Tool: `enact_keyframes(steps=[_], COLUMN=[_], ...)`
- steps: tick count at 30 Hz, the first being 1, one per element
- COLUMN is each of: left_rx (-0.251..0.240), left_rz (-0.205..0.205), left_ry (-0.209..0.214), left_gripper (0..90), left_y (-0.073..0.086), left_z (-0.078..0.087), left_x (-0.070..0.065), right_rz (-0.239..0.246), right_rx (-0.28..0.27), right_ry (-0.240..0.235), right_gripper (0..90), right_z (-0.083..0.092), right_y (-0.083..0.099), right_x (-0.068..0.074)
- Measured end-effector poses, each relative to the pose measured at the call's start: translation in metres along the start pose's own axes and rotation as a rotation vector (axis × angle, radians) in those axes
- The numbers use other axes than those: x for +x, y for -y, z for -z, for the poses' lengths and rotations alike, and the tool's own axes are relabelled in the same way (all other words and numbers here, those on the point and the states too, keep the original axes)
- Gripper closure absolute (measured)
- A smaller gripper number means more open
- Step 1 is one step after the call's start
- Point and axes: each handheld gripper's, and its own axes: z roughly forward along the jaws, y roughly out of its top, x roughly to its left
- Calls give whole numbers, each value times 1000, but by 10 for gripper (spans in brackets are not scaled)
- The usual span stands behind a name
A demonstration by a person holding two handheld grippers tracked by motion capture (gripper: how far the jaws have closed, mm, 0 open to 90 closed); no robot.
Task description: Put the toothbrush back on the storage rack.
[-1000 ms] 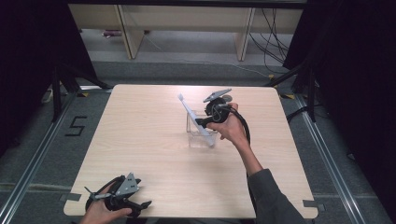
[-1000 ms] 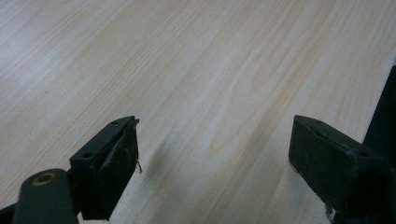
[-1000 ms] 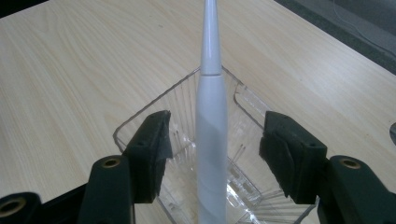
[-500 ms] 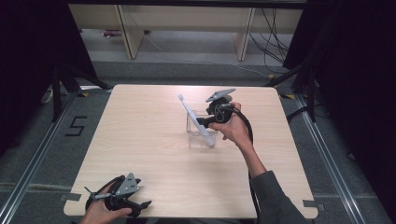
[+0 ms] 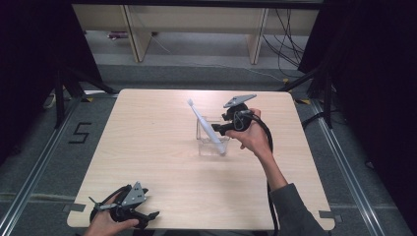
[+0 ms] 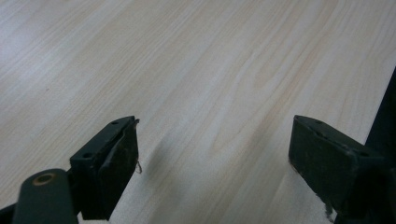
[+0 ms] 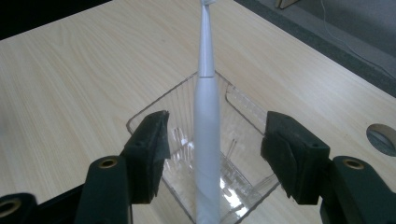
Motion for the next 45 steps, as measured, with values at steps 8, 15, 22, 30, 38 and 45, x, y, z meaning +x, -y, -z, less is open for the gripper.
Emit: enact_keyframes(steps=[8, 15, 22, 30, 38, 45], left_rx=[-2, 2, -6, -6, -20, -18], left_rz=[4, 6, 7, 15, 22, 20], left_ry=[-8, -5, -12, -10, -6, -4], left_gripper=[155, 155, 155, 155, 155, 155], left_y=[0, 0, 1, 1, 1, 1], left_z=[0, 1, 1, 0, 0, 0], left_x=[0, 0, -1, -2, -2, -3], right_rz=[-15, -4, -33, -28, -62, -65], right_rx=[-12, -24, -43, -89, -102, -92], right_ry=[4, 7, 4, -2, 15, 6], right_gripper=[411, 404, 400, 387, 386, 381], right_z=[10, 15, 26, 33, 44, 46], right_y=[5, 13, 21, 33, 44, 47], right_x=[-3, -6, -6, -10, -19, -18])
